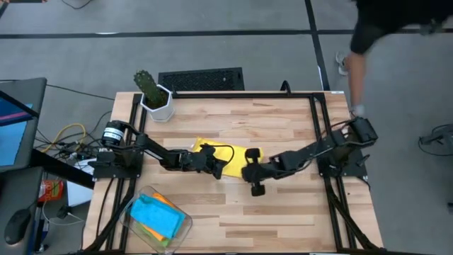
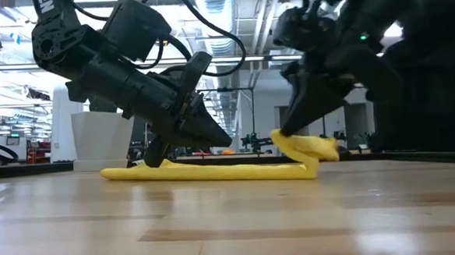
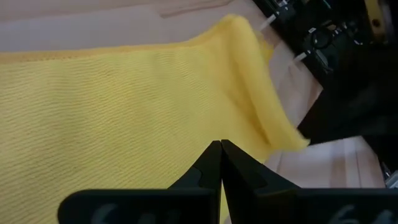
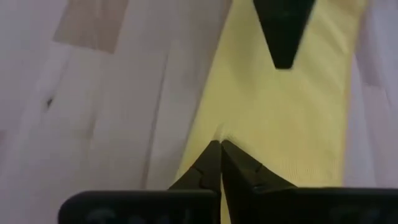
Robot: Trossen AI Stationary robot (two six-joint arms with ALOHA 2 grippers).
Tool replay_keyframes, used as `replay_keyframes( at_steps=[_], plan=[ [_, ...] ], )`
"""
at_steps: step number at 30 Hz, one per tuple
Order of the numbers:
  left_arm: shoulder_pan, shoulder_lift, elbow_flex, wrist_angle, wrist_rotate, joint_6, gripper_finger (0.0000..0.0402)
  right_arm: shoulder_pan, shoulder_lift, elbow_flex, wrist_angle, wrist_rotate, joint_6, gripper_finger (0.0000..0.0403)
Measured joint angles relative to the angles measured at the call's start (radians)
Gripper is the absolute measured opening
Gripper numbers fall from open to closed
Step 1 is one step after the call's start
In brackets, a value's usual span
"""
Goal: Fold microfiber towels
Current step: Fold the yellow microfiber towel
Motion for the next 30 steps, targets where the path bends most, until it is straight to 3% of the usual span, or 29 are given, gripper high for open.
replay_keyframes(
  at_steps=[8,17,23,30],
  plan=[
    [0.000,-0.001,0.000,-0.004,0.003,0.004,0.0000,-0.054,0.142,0.103,0.033,-0.049,-0.081,0.0023],
    [0.000,-0.001,0.000,-0.008,0.018,0.011,0.0000,-0.093,0.218,0.146,0.031,-0.072,-0.056,0.0055],
    [0.000,-0.001,0.000,-0.008,0.025,0.021,0.0000,-0.099,0.203,0.146,0.064,-0.072,-0.069,0.0104],
    [0.000,-0.001,0.000,-0.008,0.025,0.023,0.0000,-0.103,0.181,0.214,-0.032,-0.072,-0.065,0.0187]
  ],
)
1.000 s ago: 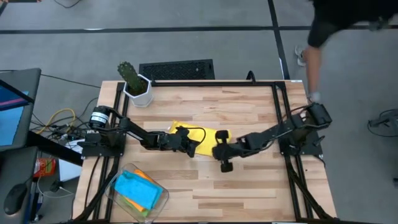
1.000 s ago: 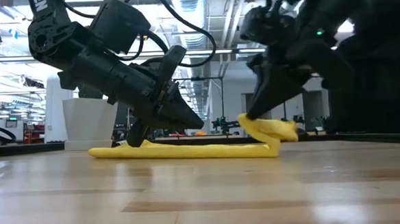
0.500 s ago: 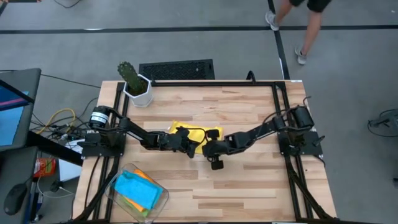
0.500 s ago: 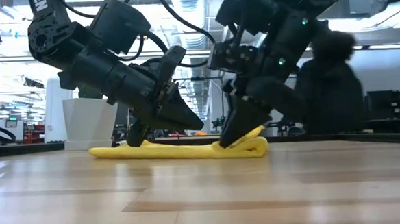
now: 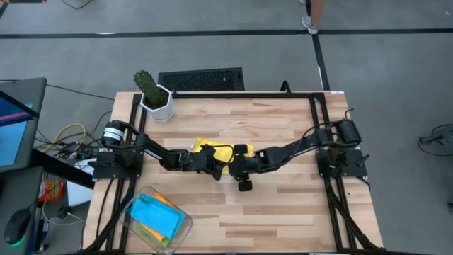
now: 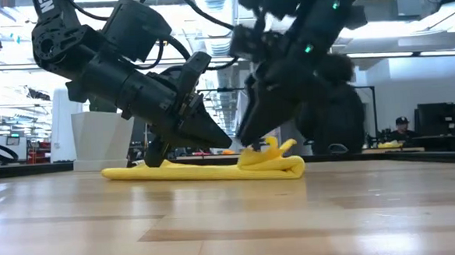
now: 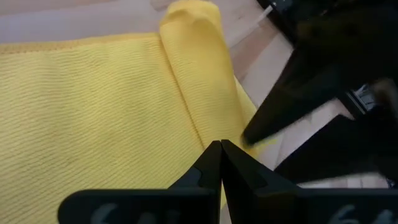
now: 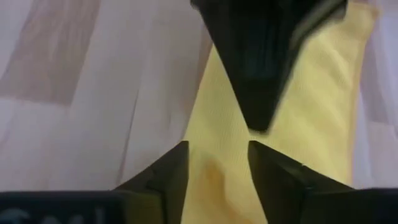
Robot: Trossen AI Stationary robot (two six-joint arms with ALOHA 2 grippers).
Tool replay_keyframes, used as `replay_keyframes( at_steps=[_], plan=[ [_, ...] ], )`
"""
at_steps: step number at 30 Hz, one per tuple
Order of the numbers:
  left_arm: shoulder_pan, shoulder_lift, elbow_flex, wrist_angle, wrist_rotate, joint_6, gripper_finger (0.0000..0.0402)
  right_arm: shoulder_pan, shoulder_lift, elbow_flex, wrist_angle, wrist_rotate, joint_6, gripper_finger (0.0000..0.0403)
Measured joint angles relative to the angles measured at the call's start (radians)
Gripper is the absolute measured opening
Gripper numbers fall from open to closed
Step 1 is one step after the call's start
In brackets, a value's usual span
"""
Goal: Fold microfiber towels
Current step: Fold the yellow microfiber towel
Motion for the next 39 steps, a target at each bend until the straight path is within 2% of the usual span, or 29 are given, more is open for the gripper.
replay_keyframes(
  at_steps=[4,9,14,21,25,27,31,34,39],
  plan=[
    [0.000,0.000,0.000,-0.008,0.001,0.006,0.0000,-0.005,-0.110,0.004,-0.095,0.010,0.042,0.0210],
    [0.000,0.000,0.000,-0.013,0.002,0.010,0.0000,-0.040,-0.282,-0.124,-0.229,0.025,0.097,0.0209],
    [0.000,0.000,0.000,-0.010,0.004,0.016,0.0000,-0.059,-0.345,-0.249,-0.122,0.023,0.078,0.0196],
    [0.001,-0.053,0.000,-0.006,0.012,-0.017,0.0000,-0.048,-0.257,-0.228,0.043,-0.006,0.076,0.0175],
    [0.002,-0.117,0.001,-0.108,-0.007,-0.028,0.0000,-0.014,-0.172,-0.189,0.140,-0.007,0.069,0.0173],
    [0.003,-0.160,0.000,-0.219,-0.027,-0.043,0.0000,0.004,-0.112,-0.160,0.179,-0.005,0.064,0.0174],
    [0.005,-0.212,0.002,-0.424,-0.057,-0.070,0.0000,0.016,0.000,-0.100,0.172,0.007,0.069,0.0175],
    [0.005,-0.211,0.002,-0.487,-0.064,-0.064,0.0000,0.007,0.053,-0.058,0.165,0.010,0.072,0.0172],
    [0.005,-0.196,0.001,-0.497,-0.060,-0.063,0.0000,-0.011,0.101,-0.005,0.137,0.011,0.090,0.0161]
  ],
)
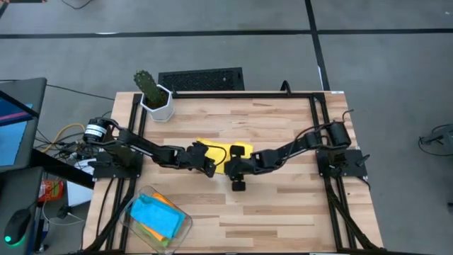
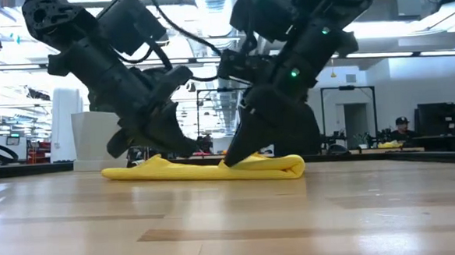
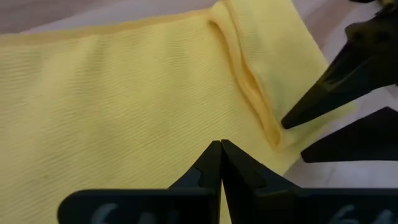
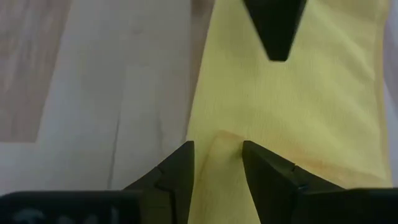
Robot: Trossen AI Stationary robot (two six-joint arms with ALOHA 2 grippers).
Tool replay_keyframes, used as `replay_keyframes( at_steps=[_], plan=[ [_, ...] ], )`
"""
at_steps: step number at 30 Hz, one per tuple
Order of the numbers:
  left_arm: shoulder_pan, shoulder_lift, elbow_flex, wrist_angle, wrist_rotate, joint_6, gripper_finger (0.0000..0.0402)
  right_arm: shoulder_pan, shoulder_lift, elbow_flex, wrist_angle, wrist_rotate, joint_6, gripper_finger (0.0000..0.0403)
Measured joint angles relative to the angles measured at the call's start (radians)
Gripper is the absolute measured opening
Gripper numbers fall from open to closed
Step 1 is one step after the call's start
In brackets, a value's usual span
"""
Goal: Fold microfiber towels
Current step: Fold the yellow microfiber towel
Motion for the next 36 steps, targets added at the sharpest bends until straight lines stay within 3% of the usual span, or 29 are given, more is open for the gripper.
replay_keyframes(
  at_steps=[6,18,36],
  plan=[
    [0.000,-0.001,0.000,0.003,-0.016,0.012,0.0000,-0.010,-0.001,0.000,-0.006,0.000,0.009,0.0139],
    [0.000,-0.001,0.000,0.006,-0.052,0.014,0.0000,-0.009,-0.003,0.000,-0.022,-0.007,0.009,0.0013],
    [0.000,-0.001,0.000,0.006,-0.078,0.018,0.0000,0.024,-0.007,0.061,-0.033,-0.020,-0.019,0.0014]
  ],
)
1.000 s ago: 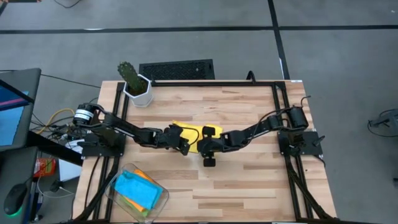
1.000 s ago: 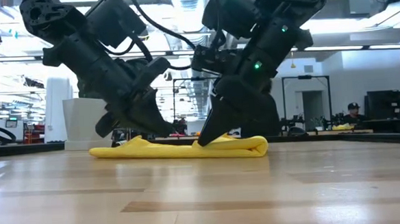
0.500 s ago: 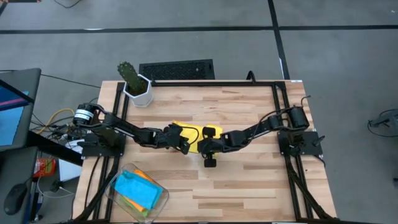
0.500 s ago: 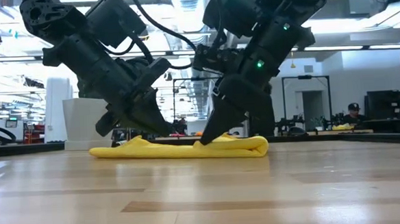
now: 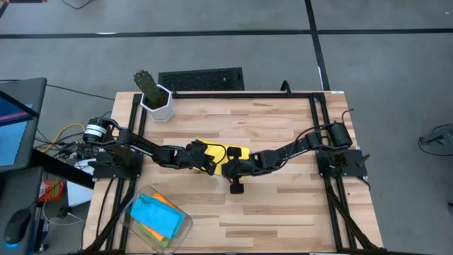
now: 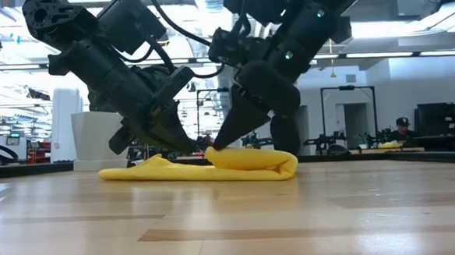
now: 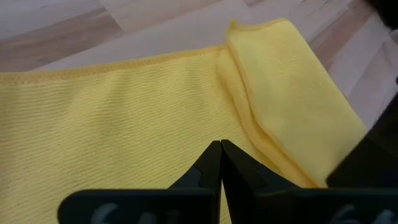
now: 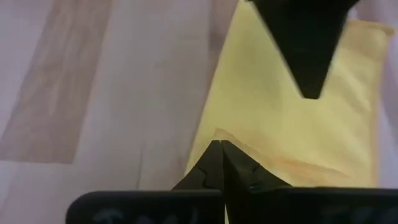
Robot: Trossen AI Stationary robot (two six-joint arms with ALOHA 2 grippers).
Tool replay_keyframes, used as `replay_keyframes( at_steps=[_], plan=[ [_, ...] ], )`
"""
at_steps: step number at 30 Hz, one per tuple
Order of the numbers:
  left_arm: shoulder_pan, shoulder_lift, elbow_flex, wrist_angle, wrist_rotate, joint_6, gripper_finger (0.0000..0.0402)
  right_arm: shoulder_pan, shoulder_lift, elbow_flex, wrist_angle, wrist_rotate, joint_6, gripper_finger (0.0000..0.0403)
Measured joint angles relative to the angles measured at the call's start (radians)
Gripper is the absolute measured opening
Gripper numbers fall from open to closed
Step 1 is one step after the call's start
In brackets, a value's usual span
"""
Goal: Fold microfiber towels
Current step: Fold the yellow microfiber towel
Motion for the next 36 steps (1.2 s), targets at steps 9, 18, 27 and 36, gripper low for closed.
replay_keyframes(
  at_steps=[9,18,27,36],
  plan=[
    [0.000,0.000,0.000,0.001,-0.008,0.000,0.0000,0.001,0.006,-0.002,0.005,-0.051,0.001,0.0051],
    [0.000,0.000,0.000,0.003,-0.003,-0.008,0.0000,-0.026,0.000,-0.002,-0.002,-0.037,0.001,0.0112],
    [0.041,-0.161,0.002,-0.013,0.005,0.053,0.0000,-0.029,-0.120,0.021,-0.041,-0.042,0.053,0.0210],
    [0.017,-0.396,0.001,-0.238,-0.043,0.027,0.0000,0.013,-0.302,-0.332,0.420,-0.014,0.235,0.0181]
  ],
)
